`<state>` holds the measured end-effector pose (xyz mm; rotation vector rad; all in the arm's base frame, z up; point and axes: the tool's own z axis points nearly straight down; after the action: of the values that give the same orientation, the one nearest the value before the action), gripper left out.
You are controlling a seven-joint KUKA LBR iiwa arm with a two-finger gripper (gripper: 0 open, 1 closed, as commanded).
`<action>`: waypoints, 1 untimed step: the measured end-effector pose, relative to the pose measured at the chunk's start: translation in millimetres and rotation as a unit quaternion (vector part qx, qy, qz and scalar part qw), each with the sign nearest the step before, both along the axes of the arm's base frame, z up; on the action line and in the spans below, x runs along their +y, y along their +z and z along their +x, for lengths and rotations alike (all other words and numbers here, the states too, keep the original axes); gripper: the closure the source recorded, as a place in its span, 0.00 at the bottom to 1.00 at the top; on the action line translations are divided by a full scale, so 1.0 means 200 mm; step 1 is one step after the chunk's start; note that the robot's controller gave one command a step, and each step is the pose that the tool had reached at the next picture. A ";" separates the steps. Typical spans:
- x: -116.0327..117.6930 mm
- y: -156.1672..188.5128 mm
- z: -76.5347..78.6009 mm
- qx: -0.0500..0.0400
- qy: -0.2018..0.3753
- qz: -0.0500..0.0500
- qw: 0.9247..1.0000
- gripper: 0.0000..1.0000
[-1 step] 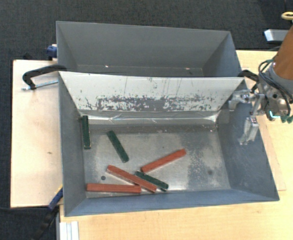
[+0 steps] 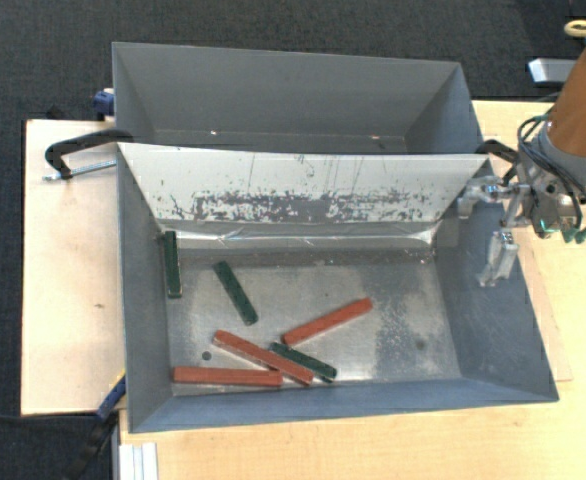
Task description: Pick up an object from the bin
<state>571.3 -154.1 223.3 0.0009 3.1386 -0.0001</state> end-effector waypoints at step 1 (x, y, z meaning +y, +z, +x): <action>0.12 -0.25 0.02 -0.003 0.021 -0.001 1.000 0.00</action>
Offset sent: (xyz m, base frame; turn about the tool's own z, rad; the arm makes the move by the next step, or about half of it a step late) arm 0.0147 0.0631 -0.1533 0.0166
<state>575.1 -130.5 172.9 -0.0663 3.1324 -0.0031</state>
